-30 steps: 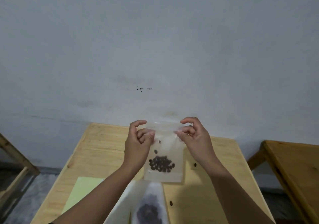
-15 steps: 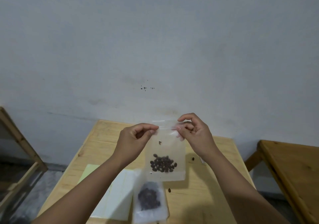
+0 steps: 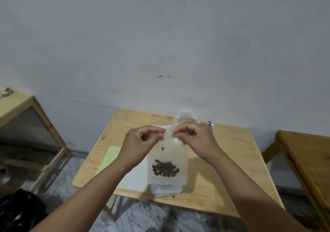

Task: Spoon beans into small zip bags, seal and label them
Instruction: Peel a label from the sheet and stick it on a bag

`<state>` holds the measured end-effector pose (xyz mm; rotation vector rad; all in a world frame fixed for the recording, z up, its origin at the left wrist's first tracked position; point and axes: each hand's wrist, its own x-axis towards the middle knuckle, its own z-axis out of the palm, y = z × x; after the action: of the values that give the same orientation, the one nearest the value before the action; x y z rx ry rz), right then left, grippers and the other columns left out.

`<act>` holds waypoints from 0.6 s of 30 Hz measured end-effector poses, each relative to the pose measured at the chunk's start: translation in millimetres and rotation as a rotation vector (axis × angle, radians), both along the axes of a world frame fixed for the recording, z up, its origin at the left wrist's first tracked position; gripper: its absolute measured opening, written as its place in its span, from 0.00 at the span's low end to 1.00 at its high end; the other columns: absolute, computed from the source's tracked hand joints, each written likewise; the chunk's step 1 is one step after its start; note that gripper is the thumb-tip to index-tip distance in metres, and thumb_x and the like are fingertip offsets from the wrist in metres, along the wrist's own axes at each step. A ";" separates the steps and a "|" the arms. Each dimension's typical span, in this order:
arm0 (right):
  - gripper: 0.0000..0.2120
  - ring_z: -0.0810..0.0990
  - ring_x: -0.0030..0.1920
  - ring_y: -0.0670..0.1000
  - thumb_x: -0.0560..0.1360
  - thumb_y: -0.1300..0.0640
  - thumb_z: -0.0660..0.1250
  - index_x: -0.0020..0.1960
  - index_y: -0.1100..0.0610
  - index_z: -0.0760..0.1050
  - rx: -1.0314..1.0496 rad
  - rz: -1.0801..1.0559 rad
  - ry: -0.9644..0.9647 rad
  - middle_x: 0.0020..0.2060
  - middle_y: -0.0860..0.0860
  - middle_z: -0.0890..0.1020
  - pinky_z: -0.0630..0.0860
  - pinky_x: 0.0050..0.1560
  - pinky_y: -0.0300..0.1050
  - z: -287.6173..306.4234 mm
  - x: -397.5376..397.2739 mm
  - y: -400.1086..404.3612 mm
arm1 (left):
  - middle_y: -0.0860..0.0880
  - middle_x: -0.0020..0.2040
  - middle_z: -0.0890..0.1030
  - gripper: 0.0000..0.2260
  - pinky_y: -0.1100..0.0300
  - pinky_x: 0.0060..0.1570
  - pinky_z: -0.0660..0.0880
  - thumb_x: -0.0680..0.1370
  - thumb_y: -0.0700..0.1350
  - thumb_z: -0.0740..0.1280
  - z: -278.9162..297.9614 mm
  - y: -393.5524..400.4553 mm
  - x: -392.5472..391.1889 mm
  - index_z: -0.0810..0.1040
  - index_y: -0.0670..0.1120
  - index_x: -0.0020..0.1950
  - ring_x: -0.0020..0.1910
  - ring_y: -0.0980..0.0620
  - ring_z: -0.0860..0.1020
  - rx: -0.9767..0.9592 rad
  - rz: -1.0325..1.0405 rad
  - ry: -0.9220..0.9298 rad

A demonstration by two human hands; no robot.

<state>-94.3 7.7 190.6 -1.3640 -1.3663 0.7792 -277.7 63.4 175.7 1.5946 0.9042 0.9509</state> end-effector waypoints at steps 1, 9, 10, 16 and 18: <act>0.13 0.78 0.35 0.37 0.71 0.65 0.70 0.38 0.47 0.81 -0.016 -0.001 -0.004 0.35 0.39 0.83 0.75 0.36 0.31 -1.8 -5.7 0.3 | 0.53 0.39 0.85 0.08 0.57 0.47 0.75 0.73 0.43 0.72 -0.3 -1.3 -4.0 0.84 0.58 0.43 0.43 0.45 0.81 -0.004 -0.004 0.020; 0.10 0.79 0.37 0.38 0.70 0.62 0.72 0.40 0.47 0.83 -0.062 0.072 0.012 0.37 0.41 0.84 0.74 0.38 0.31 0.4 -43.2 20.9 | 0.55 0.38 0.85 0.09 0.73 0.38 0.73 0.73 0.42 0.72 -3.7 13.6 -39.9 0.84 0.58 0.41 0.38 0.60 0.81 0.032 0.042 0.001; 0.09 0.80 0.38 0.39 0.70 0.62 0.73 0.40 0.48 0.83 -0.068 0.081 0.018 0.37 0.42 0.85 0.74 0.37 0.32 0.6 -50.1 26.9 | 0.55 0.38 0.85 0.09 0.72 0.39 0.73 0.73 0.42 0.73 -4.1 19.2 -46.2 0.84 0.58 0.42 0.39 0.60 0.82 0.026 0.025 -0.008; 0.06 0.81 0.38 0.41 0.68 0.62 0.75 0.37 0.50 0.83 -0.085 0.043 0.056 0.36 0.46 0.85 0.75 0.41 0.34 -7.0 -105.8 75.5 | 0.59 0.36 0.83 0.07 0.74 0.36 0.70 0.72 0.44 0.73 -8.9 64.8 -94.9 0.82 0.57 0.40 0.33 0.64 0.78 0.068 0.013 0.030; 0.06 0.79 0.36 0.42 0.68 0.62 0.74 0.38 0.51 0.83 -0.092 0.038 0.090 0.36 0.46 0.85 0.75 0.39 0.33 -13.1 -128.2 91.7 | 0.60 0.35 0.82 0.08 0.75 0.33 0.68 0.72 0.44 0.73 -10.5 83.6 -115.8 0.82 0.58 0.39 0.31 0.66 0.76 0.113 0.021 0.060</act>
<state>-222.5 99.4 177.6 -1.3613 -1.3025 0.9278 -393.5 147.0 165.2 1.7206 0.9239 0.9885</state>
